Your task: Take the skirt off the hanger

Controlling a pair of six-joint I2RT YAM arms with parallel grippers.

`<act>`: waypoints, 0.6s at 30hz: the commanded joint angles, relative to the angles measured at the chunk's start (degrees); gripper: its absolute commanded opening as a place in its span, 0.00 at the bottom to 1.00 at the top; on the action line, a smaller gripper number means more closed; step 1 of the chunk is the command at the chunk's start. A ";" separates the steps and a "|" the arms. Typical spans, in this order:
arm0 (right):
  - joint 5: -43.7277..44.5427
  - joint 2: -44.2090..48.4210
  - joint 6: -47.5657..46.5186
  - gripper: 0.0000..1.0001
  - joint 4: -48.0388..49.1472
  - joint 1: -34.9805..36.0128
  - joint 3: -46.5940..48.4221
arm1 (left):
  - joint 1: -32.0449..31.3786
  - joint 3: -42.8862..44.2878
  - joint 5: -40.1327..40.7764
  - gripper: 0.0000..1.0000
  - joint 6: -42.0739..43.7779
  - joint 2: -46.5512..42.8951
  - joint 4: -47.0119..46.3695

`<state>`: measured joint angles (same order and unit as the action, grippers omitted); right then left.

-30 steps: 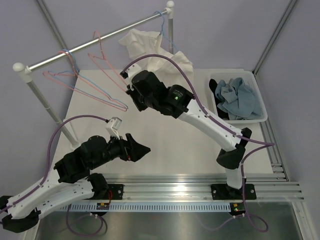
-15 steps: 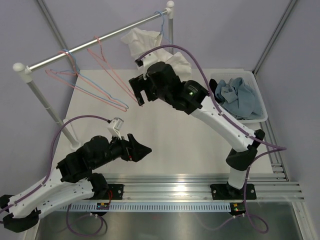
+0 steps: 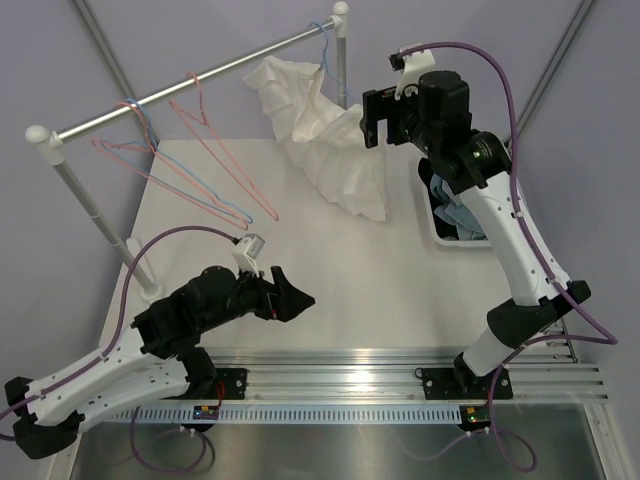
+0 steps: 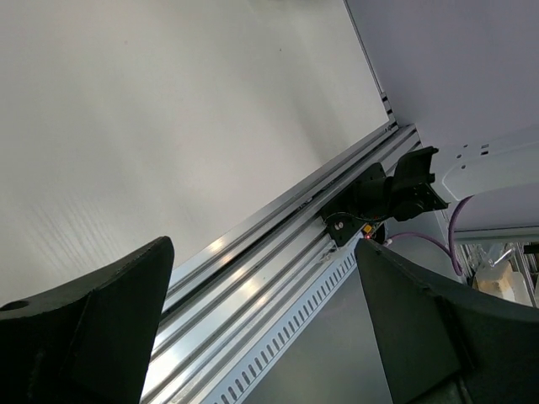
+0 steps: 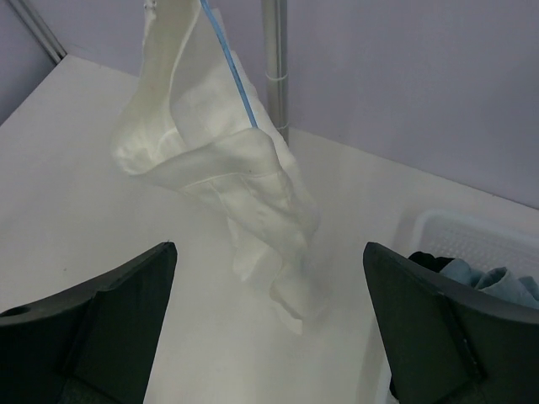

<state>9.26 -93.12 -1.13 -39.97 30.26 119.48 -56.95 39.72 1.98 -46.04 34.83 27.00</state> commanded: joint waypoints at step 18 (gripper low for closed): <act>-27.89 -13.66 -18.03 0.82 4.99 -11.10 2.24 | -0.18 -0.09 -3.30 0.93 4.56 8.06 -6.35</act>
<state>-15.66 -104.55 -16.21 -36.07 19.44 116.99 -56.95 38.46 -0.51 -43.29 42.28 22.81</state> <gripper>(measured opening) 0.827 0.929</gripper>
